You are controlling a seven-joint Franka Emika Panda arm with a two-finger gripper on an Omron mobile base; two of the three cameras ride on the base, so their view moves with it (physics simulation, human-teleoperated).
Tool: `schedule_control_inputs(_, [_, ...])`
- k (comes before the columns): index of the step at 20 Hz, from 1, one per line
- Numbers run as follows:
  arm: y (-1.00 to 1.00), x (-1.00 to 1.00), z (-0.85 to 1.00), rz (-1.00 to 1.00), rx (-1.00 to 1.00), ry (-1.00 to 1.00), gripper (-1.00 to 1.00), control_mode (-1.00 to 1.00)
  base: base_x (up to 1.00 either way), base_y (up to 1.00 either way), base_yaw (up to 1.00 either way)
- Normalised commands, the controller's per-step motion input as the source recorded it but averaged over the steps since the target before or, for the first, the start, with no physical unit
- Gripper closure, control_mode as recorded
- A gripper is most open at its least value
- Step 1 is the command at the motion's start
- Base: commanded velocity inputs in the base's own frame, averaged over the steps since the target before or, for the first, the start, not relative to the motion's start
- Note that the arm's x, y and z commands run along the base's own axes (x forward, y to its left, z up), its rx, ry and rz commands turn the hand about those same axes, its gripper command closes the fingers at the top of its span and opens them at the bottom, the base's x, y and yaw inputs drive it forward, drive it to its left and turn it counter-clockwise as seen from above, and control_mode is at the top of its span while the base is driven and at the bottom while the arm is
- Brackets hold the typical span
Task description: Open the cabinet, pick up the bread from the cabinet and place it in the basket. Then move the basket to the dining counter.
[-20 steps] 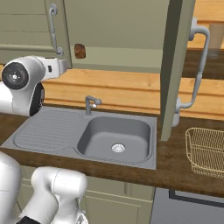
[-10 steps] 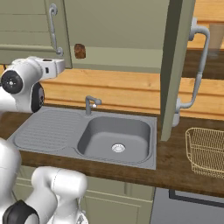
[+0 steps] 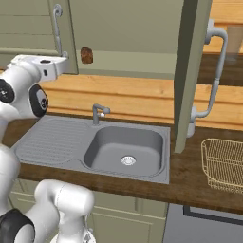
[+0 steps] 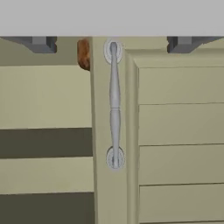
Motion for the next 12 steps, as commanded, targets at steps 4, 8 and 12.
schedule_control_inputs(4, [-0.03, 0.13, 0.06, 0.06, 0.0, -0.03, -1.0, -1.0, 0.0, 0.0, 0.0])
schedule_control_inputs(8, [0.0, 0.22, 0.0, 0.08, 0.0, -0.17, -1.0, -1.0, 0.0, 0.0, 0.0])
schedule_control_inputs(12, [0.0, 0.0, 0.0, 0.01, 0.0, -0.19, -1.0, -1.0, 0.0, 0.0, 0.0])
